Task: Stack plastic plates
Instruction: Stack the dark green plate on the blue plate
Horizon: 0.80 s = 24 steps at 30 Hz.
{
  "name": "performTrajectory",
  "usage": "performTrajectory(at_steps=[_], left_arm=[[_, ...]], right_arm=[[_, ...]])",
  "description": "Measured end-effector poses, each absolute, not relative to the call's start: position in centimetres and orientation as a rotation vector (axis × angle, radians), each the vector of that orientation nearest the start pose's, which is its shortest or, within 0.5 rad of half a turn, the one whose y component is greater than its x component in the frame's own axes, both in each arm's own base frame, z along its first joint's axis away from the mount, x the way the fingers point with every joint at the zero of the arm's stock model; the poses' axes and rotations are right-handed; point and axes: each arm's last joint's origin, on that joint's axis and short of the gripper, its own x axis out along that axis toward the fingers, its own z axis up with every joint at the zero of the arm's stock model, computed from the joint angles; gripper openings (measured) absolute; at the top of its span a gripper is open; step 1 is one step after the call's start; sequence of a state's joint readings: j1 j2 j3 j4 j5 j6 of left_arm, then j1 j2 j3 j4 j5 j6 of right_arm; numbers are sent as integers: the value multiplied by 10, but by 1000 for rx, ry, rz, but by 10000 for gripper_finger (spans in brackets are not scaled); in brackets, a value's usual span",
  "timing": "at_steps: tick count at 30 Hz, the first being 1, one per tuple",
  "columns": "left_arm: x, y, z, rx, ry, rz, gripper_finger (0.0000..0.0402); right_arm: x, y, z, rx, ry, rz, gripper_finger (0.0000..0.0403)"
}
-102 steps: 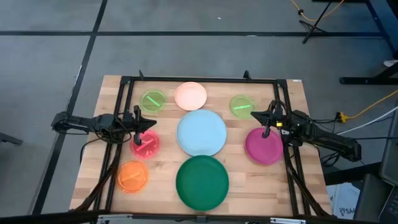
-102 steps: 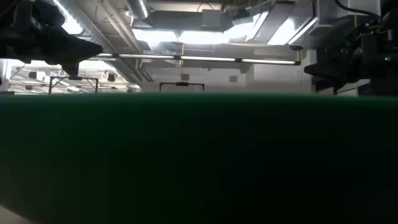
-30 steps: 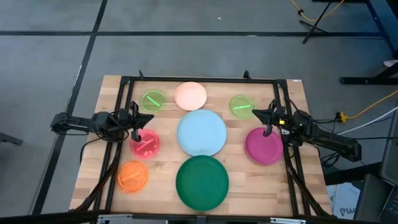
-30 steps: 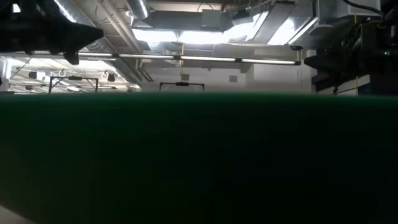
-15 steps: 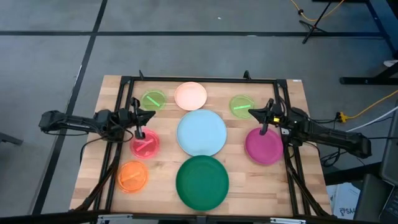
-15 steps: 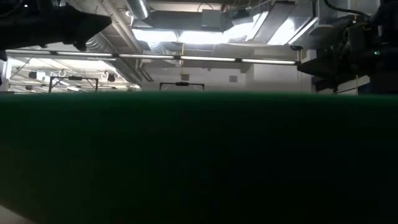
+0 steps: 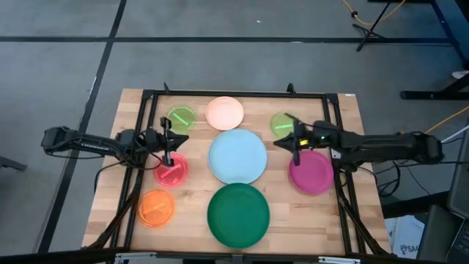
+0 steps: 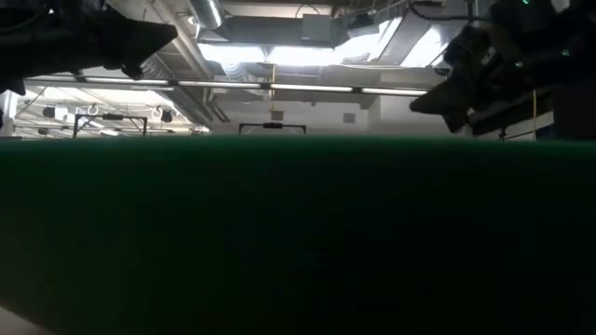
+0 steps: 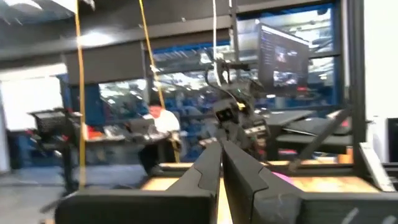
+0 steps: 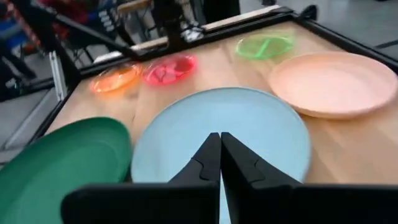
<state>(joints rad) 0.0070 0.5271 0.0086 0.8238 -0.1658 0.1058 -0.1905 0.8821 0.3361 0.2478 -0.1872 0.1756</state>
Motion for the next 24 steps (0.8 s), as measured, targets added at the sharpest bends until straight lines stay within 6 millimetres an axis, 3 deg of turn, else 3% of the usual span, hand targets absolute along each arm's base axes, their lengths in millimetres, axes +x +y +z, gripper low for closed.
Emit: performTrajectory(at_steps=[5, 9, 18, 24], left_arm=[[128, 6, 193, 93, -266, 225, 9], [131, 6, 195, 148, -262, 209, 9], [131, 5, 195, 150, -267, 190, 9], [130, 5, 197, 166, -294, 195, 9]], right_arm=[[214, -17, 211, 179, 347, -12, 12], [233, -8, 215, 152, 385, 35, 55], [255, 22, 206, 137, 459, 162, 183], [263, 44, 192, 183, 539, 185, 206]])
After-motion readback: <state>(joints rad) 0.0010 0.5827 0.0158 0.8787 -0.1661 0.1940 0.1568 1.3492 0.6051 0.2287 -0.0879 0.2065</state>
